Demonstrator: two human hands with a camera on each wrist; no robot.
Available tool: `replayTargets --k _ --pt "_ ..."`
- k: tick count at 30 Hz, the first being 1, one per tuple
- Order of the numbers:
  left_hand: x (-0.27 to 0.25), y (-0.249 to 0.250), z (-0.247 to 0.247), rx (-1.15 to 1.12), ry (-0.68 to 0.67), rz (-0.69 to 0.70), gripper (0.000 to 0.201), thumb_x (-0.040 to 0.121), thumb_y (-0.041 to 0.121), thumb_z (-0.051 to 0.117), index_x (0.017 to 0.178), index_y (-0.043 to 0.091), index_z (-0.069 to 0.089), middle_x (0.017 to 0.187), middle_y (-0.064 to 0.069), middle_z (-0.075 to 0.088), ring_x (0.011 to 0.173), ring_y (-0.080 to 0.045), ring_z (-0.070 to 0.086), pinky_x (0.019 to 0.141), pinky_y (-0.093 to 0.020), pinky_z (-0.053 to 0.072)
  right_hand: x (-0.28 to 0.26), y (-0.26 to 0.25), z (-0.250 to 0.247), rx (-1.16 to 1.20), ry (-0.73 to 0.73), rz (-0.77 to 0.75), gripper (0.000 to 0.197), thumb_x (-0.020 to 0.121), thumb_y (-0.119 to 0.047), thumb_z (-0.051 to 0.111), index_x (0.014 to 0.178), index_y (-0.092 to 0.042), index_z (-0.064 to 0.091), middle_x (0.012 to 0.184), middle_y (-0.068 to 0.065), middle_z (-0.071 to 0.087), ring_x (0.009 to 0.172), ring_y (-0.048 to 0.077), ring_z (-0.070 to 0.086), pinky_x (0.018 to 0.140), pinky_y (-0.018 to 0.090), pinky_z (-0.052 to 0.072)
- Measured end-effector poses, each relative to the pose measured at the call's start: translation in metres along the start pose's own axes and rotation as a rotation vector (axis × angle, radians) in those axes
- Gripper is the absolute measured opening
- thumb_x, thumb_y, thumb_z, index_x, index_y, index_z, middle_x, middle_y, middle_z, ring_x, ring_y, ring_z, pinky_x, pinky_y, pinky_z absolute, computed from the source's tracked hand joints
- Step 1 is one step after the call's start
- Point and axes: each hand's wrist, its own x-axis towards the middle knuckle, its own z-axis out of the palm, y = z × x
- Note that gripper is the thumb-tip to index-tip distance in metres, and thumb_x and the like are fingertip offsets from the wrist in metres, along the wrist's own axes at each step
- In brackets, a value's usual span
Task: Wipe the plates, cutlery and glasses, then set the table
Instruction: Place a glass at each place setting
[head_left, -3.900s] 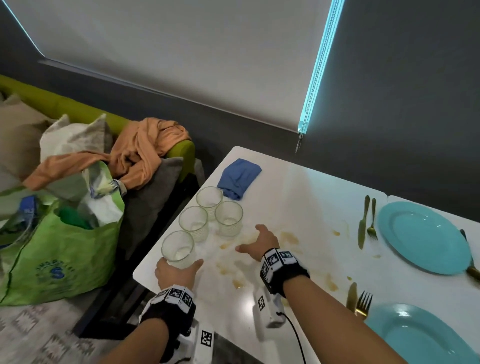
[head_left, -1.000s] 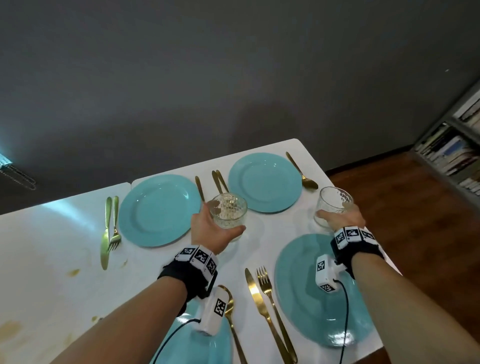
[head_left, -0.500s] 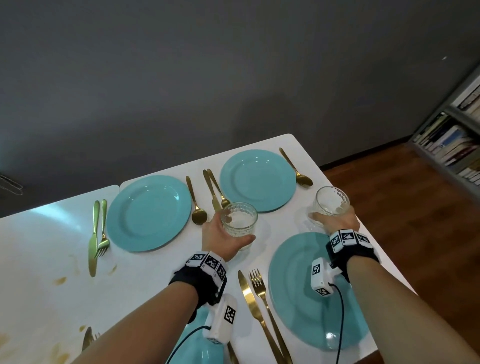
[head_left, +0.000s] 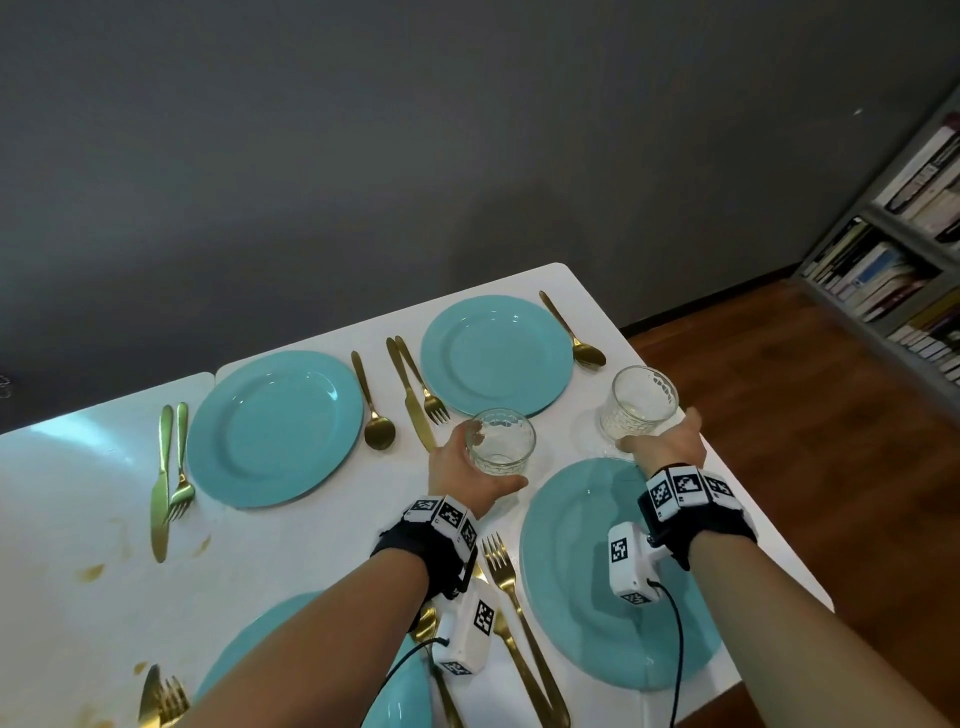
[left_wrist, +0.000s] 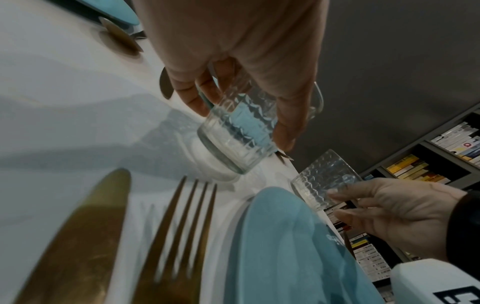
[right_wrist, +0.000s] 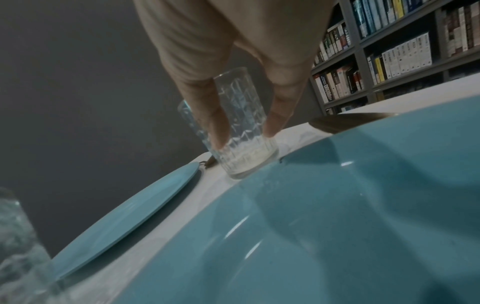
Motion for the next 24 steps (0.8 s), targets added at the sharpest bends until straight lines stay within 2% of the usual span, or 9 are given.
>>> replayTargets --k 10,14,17,20,24 --pt "-0.001 0.000 0.007 0.044 -0.065 -0.046 0.105 0.043 0.035 0.091 0.133 0.030 0.038 0.125 -0.004 0.053 0.121 -0.023 0.049 0.101 -0.034 0.044 -0.016 0.000 -0.005 -0.025 -0.017 -0.028 0.097 0.073 -0.006 0.076 0.148 -0.017 0.015 0.144 0.015 0.042 0.132 0.032 0.041 0.106 0.038 0.036" --pt "-0.006 0.004 0.001 0.071 -0.121 -0.085 0.122 0.051 0.030 0.091 0.147 0.023 0.017 0.141 -0.010 0.036 0.135 -0.026 0.029 0.111 -0.038 0.029 -0.027 0.001 -0.007 -0.025 -0.013 -0.049 0.097 0.073 -0.006 0.076 0.148 -0.018 0.015 0.144 0.014 0.042 0.133 0.032 0.039 0.108 0.038 0.034" --pt "-0.011 0.004 -0.010 0.160 -0.150 -0.086 0.126 0.055 0.037 0.088 0.150 0.014 0.008 0.151 -0.007 0.029 0.141 -0.026 0.018 0.115 -0.040 0.023 -0.038 0.001 -0.009 -0.009 0.005 -0.064 0.098 0.072 -0.005 0.076 0.148 -0.017 0.015 0.143 0.015 0.043 0.133 0.032 0.040 0.107 0.039 0.035" --pt "-0.019 0.001 -0.029 0.126 -0.135 -0.067 0.112 0.061 0.036 0.086 0.147 0.012 0.018 0.145 -0.006 0.040 0.136 -0.024 0.028 0.113 -0.038 0.030 -0.054 -0.001 -0.009 0.012 0.044 -0.089 0.092 0.073 -0.005 0.075 0.146 -0.014 0.019 0.140 0.016 0.046 0.130 0.033 0.042 0.106 0.040 0.035" --pt "-0.033 -0.013 -0.068 0.055 -0.026 -0.033 0.085 0.071 0.031 0.080 0.140 0.011 0.036 0.133 -0.008 0.052 0.125 -0.024 0.046 0.106 -0.037 0.039 -0.090 -0.004 -0.003 0.037 0.067 -0.159 0.077 0.075 -0.007 0.073 0.140 -0.010 0.031 0.135 0.015 0.051 0.127 0.032 0.045 0.104 0.035 0.035"
